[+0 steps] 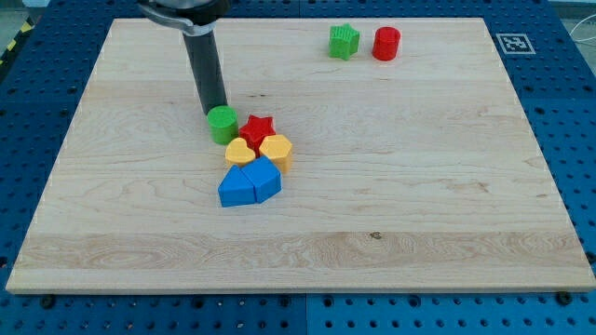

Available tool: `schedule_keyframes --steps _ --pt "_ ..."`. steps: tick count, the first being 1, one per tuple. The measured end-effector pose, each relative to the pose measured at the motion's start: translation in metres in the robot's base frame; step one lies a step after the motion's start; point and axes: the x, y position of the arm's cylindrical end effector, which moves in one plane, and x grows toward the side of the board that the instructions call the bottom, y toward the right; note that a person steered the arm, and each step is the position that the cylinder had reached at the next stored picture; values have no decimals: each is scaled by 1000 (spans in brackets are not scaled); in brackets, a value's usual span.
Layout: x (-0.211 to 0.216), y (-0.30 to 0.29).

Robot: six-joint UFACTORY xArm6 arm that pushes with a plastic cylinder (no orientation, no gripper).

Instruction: Slide green star down a bit

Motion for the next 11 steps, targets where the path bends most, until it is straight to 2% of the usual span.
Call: schedule_keyframes --steps 1,2,5,8,11 --pt "7 -5" --pt "-20 -12" --pt "-141 1" --pt "-188 85" --pt "-202 92"
